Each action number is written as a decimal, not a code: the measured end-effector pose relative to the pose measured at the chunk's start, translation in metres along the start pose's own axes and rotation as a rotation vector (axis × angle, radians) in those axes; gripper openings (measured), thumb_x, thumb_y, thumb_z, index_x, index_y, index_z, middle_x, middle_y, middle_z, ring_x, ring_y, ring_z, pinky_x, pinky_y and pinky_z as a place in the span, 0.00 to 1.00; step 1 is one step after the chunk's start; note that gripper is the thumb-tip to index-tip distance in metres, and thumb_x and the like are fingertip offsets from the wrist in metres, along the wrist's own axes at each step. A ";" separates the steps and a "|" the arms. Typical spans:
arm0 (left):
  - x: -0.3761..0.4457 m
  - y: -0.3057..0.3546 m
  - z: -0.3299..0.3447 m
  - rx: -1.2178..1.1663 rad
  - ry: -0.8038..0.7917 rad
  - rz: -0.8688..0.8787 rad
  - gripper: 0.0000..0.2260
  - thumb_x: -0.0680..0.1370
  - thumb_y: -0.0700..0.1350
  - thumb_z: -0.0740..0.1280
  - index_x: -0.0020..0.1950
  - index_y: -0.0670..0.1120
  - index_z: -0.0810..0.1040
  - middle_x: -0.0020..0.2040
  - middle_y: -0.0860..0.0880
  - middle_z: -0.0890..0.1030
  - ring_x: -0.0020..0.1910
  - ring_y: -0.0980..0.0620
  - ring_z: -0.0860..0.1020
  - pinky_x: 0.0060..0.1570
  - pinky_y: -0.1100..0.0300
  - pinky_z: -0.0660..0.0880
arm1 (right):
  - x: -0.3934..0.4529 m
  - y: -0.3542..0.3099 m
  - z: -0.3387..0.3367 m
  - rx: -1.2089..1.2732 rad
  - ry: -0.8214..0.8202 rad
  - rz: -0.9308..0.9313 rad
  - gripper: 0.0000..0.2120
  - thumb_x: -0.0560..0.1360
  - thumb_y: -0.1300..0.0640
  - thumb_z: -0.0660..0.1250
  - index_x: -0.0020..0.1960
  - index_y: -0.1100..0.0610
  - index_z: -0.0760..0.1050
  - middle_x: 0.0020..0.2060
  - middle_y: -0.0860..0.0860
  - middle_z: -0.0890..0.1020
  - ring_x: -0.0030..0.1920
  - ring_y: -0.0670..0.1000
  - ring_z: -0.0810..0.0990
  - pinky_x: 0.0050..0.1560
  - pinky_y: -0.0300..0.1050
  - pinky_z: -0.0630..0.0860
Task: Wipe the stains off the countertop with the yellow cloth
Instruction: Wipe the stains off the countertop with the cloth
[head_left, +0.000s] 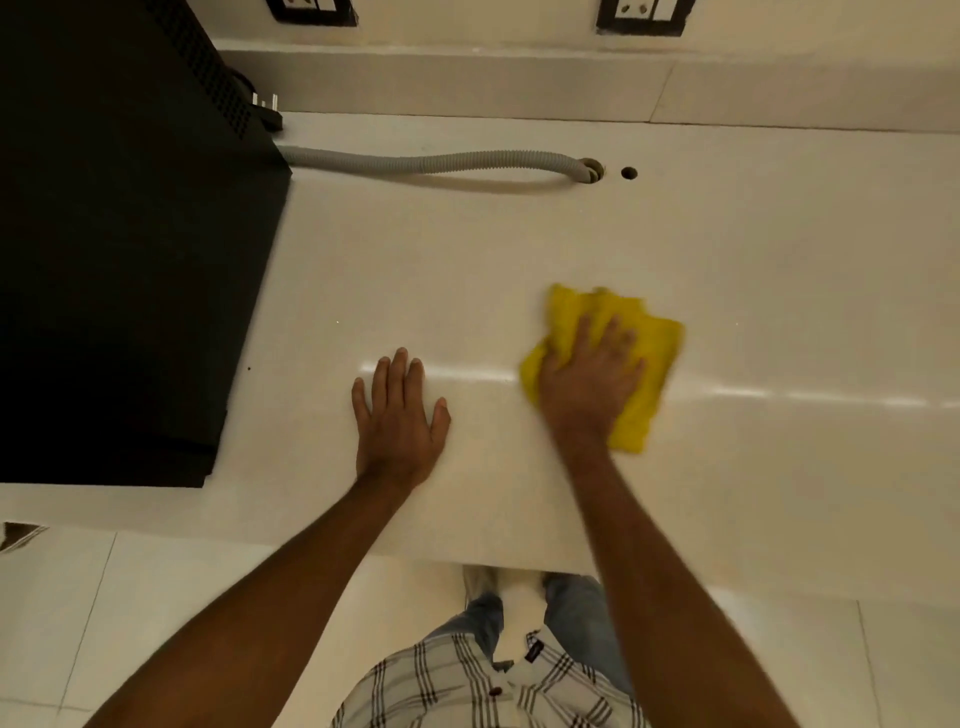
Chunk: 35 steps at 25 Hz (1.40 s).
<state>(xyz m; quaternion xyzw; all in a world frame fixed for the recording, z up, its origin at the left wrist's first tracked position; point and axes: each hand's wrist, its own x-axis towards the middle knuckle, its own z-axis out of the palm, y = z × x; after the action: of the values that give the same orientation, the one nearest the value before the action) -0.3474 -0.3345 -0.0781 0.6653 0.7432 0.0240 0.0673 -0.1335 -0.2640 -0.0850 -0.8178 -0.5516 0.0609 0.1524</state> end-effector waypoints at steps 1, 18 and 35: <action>-0.001 0.000 0.000 -0.005 0.004 0.000 0.29 0.82 0.58 0.52 0.78 0.42 0.66 0.81 0.41 0.64 0.80 0.40 0.63 0.78 0.35 0.55 | -0.039 -0.018 0.004 -0.017 -0.044 -0.197 0.32 0.80 0.40 0.57 0.81 0.52 0.64 0.81 0.61 0.65 0.81 0.66 0.62 0.79 0.70 0.56; -0.005 -0.001 0.001 -0.028 0.032 0.020 0.30 0.83 0.57 0.52 0.79 0.41 0.64 0.81 0.40 0.64 0.80 0.39 0.61 0.78 0.34 0.55 | -0.096 0.072 -0.042 -0.064 -0.032 0.055 0.32 0.82 0.39 0.53 0.82 0.54 0.62 0.80 0.63 0.65 0.80 0.67 0.62 0.77 0.70 0.58; -0.008 -0.003 0.005 -0.045 0.050 0.029 0.30 0.83 0.58 0.51 0.79 0.41 0.64 0.81 0.40 0.64 0.80 0.39 0.62 0.78 0.35 0.56 | -0.017 0.233 -0.074 -0.186 -0.118 -0.017 0.34 0.80 0.37 0.50 0.83 0.49 0.60 0.81 0.59 0.64 0.81 0.65 0.61 0.77 0.71 0.58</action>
<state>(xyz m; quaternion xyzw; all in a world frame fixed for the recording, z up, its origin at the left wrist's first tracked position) -0.3491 -0.3427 -0.0831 0.6733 0.7343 0.0583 0.0633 0.0860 -0.3735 -0.0896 -0.8187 -0.5698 0.0561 0.0438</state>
